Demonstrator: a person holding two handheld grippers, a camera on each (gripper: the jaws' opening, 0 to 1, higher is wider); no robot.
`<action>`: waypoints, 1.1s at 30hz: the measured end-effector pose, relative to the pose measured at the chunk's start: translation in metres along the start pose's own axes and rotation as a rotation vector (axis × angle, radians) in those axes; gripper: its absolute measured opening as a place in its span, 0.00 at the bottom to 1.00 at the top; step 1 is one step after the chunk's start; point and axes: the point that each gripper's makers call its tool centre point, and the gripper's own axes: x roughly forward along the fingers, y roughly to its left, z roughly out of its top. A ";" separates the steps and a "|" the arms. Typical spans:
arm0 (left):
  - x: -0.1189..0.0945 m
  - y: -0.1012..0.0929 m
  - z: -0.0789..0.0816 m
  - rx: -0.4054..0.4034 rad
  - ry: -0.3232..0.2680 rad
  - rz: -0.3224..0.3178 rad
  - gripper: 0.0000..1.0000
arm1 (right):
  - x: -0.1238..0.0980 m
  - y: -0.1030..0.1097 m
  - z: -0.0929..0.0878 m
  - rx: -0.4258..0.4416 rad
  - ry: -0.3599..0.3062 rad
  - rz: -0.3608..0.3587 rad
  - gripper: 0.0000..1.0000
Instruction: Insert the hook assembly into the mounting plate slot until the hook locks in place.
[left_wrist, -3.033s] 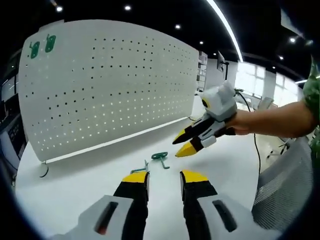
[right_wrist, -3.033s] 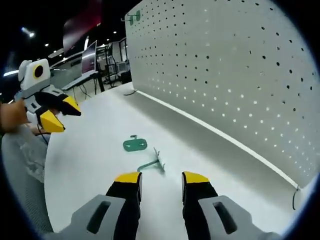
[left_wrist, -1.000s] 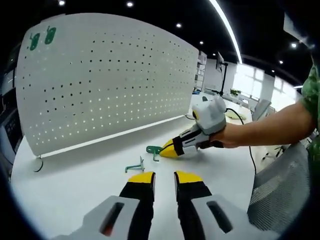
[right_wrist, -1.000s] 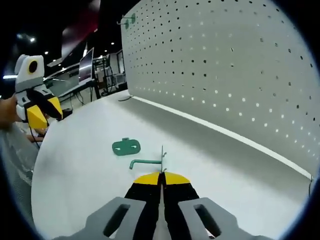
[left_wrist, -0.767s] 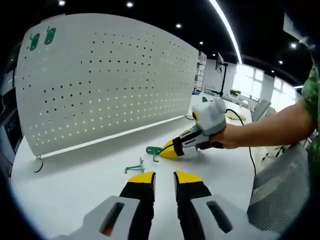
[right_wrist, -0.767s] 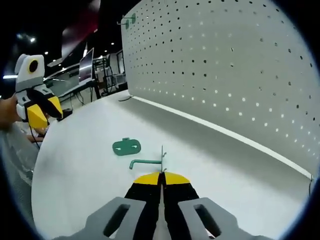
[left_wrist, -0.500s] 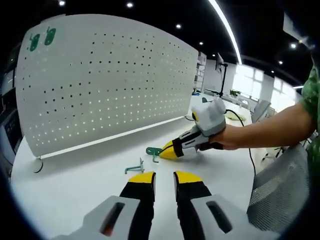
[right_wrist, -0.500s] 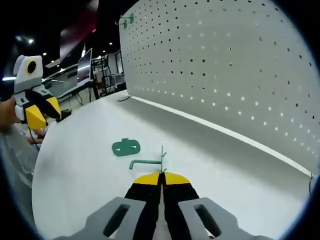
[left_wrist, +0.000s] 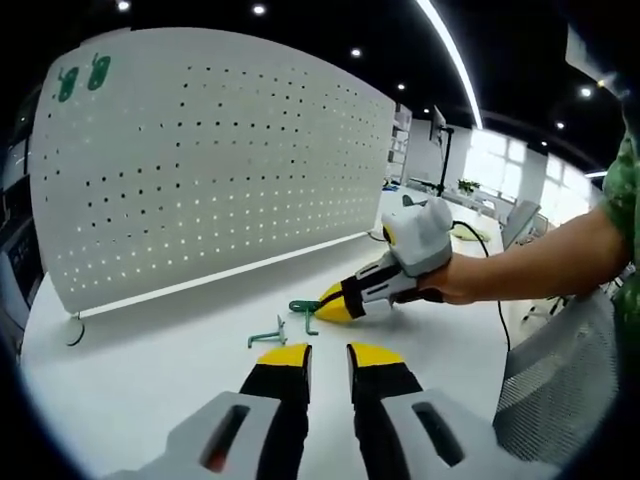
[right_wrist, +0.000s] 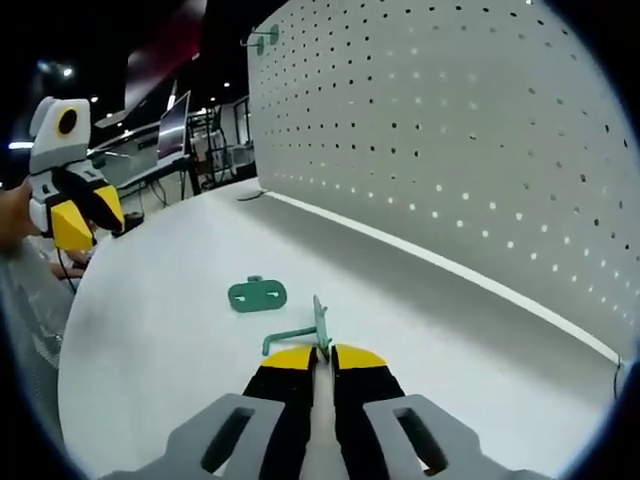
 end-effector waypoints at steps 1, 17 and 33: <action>0.000 0.000 0.000 -0.001 0.000 0.000 0.15 | 0.000 0.000 0.001 0.001 -0.001 -0.001 0.05; 0.001 0.001 -0.002 -0.002 0.005 0.000 0.15 | 0.002 -0.002 0.003 0.020 -0.012 -0.010 0.02; 0.002 -0.001 -0.003 0.000 0.007 -0.005 0.14 | -0.005 -0.008 0.002 0.040 -0.007 -0.022 0.02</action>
